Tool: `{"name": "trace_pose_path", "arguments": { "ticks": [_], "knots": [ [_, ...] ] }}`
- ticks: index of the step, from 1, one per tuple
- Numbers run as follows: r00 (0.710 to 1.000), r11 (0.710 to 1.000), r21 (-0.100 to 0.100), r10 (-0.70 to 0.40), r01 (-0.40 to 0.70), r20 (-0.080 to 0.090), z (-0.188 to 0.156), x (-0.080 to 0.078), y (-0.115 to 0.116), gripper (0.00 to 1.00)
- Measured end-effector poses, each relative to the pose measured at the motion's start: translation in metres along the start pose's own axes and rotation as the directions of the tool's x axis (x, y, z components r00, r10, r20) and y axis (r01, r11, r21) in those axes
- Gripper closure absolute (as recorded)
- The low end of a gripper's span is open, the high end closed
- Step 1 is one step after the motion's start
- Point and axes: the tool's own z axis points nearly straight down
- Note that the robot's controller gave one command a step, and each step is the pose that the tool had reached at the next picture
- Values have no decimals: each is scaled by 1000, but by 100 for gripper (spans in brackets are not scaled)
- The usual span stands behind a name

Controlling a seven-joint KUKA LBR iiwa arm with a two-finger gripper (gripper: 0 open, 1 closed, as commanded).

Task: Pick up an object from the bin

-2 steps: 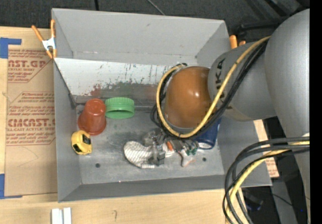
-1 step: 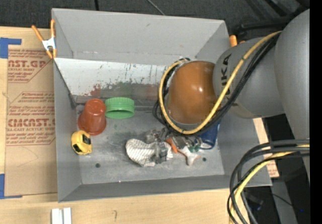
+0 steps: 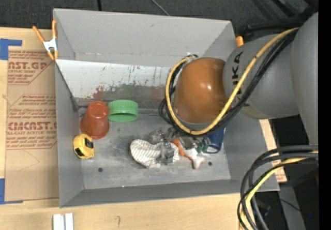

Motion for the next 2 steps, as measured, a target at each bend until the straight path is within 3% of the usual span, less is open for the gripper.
{"name": "trace_pose_path", "arguments": {
  "ticks": [2],
  "knots": [
    [1000, 1000, 1, 0, 0, 6, -22, 0, 0, 100]
  ]
}}
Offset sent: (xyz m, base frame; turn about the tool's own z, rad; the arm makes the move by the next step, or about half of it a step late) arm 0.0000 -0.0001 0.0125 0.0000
